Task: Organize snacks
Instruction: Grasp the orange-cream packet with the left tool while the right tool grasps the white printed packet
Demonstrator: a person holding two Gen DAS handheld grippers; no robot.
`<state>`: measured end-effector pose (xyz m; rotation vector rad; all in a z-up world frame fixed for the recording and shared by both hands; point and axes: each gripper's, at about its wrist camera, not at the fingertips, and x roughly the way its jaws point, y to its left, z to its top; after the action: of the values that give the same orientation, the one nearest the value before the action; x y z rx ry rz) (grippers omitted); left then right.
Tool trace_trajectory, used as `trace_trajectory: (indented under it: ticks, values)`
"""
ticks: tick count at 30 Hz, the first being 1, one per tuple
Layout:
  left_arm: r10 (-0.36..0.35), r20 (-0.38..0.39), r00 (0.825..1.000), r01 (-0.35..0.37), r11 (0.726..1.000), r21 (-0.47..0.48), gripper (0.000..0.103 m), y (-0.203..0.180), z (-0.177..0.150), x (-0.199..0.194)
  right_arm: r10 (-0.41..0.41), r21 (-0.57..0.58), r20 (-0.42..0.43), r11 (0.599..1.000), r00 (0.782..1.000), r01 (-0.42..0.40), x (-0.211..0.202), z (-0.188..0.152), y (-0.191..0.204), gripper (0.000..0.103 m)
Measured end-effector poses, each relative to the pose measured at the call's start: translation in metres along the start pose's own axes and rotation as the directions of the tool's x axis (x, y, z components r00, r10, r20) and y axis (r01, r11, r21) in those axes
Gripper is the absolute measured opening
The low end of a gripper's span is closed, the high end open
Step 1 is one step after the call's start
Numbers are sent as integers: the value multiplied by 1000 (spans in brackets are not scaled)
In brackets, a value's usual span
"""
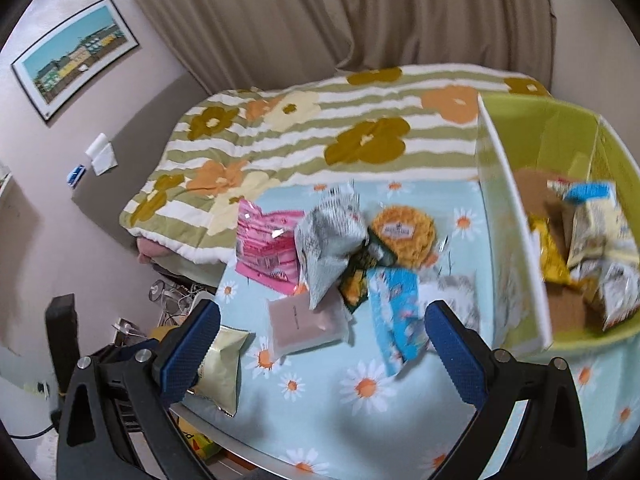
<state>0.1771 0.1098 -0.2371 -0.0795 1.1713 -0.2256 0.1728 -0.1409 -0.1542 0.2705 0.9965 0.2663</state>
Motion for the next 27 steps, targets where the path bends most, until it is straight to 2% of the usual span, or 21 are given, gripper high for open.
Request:
trace_trajectory:
  ticks: [6,18,22,24,27]
  values:
    - [49,-39,998,-48,998,40,96,0,-10,34,-28,24,-48,999,998,30,20,-11,3,102]
    - [116,-44,992,-114,993,41,94,-1,-12,54,-14,9,-81,1000,997,15,49,-2,1,102]
    - [152,-81,985,-152,988,9,82,7,-12,64,-1,-2,-91,1000,996,0,58,4,1,102]
    - [140,-100,985,-142,990,-16,75,12,-12,68,4,-8,-96,1000,995,-5,63,6,0,102]
    - [121,-115,986,-127,991,-45,72,18,-12,71,10,-14,-101,1000,995,-12,68,11,-2,102]
